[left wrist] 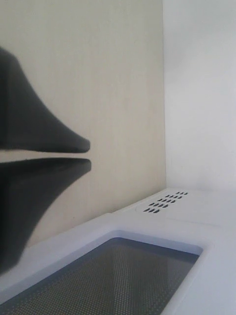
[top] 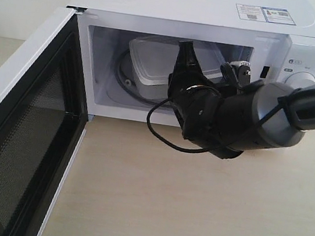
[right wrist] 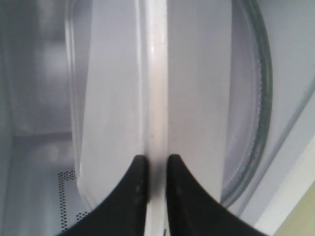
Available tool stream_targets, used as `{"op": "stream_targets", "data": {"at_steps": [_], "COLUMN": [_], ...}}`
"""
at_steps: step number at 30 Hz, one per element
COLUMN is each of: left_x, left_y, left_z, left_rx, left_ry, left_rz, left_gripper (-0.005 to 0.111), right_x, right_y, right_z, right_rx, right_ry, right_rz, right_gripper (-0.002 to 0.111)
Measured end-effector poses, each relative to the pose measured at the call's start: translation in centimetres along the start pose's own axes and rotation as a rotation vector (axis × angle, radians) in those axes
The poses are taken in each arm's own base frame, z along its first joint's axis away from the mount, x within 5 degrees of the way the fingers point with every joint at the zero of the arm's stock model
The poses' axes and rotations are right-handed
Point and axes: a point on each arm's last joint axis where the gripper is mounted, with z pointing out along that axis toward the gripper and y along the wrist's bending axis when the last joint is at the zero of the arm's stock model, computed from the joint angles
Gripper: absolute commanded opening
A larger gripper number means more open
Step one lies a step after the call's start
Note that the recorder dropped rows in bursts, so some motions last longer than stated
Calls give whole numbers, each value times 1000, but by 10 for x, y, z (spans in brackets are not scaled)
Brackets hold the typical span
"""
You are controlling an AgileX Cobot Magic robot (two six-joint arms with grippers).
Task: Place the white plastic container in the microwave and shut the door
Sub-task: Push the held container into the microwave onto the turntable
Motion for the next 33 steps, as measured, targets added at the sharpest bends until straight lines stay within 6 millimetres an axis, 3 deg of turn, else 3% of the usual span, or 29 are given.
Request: {"op": "stream_targets", "data": {"at_steps": [2, 4, 27, 33], "left_x": [0, 0, 0, 0], "left_y": [0, 0, 0, 0], "left_z": [0, 0, 0, 0], "left_rx": [0, 0, 0, 0], "left_ry": [0, 0, 0, 0], "left_rz": [0, 0, 0, 0], "left_gripper": [4, 4, 4, 4], "right_x": [0, 0, 7, 1], "right_y": [0, 0, -1, 10], "right_z": [0, 0, -1, -18], "right_rx": [0, -1, 19, -9], "right_ry": [0, 2, 77, 97], "right_rz": [2, 4, -64, -97], "right_gripper": [29, 35, 35, 35]}}
